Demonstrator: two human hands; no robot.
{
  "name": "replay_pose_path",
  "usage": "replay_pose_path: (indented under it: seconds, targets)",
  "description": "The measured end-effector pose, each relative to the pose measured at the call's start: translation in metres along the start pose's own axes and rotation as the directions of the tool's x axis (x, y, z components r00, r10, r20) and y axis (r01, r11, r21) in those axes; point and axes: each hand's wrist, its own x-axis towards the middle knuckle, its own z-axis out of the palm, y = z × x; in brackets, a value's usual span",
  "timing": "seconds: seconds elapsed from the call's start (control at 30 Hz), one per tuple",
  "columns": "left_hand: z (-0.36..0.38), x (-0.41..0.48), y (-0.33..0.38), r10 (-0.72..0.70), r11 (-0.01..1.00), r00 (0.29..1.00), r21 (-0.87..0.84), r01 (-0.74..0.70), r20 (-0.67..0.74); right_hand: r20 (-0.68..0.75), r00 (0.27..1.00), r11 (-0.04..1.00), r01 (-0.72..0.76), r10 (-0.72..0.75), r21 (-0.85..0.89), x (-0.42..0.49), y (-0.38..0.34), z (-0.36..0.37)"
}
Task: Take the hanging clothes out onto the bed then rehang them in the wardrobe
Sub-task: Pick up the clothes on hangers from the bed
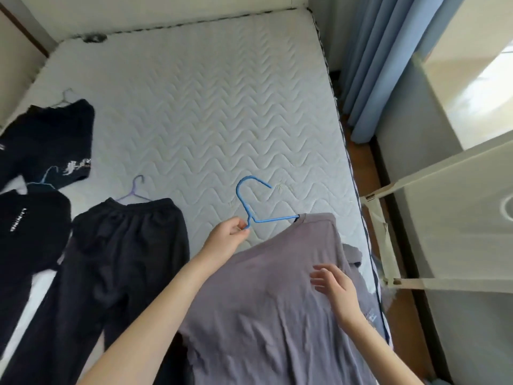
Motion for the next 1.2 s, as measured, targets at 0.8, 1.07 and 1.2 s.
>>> replay_pose_path:
  seconds: [0.8,1.07,1.2]
  targets:
    - [-0.039,-0.790,-0.152,-0.432,0.790,0.508,-0.585,-0.186,-0.745,0.717,0.689,0.968,0.234,-0.102,-0.087,-0.513,0.071,0.128]
    - [-0.015,-0.916,-0.218,-0.691,0.642,0.111,-0.678,-0.358,-0.714,0.878,0.474,0.888,0.369,0.074,-0.274,-0.599,0.121,0.211]
    - [-0.013,-0.939,-0.267,-0.788,0.551,-0.004,-0.702,-0.452,-0.616,0.883,0.436,0.854,0.379,0.175,-0.356,-0.612,0.150,0.265]
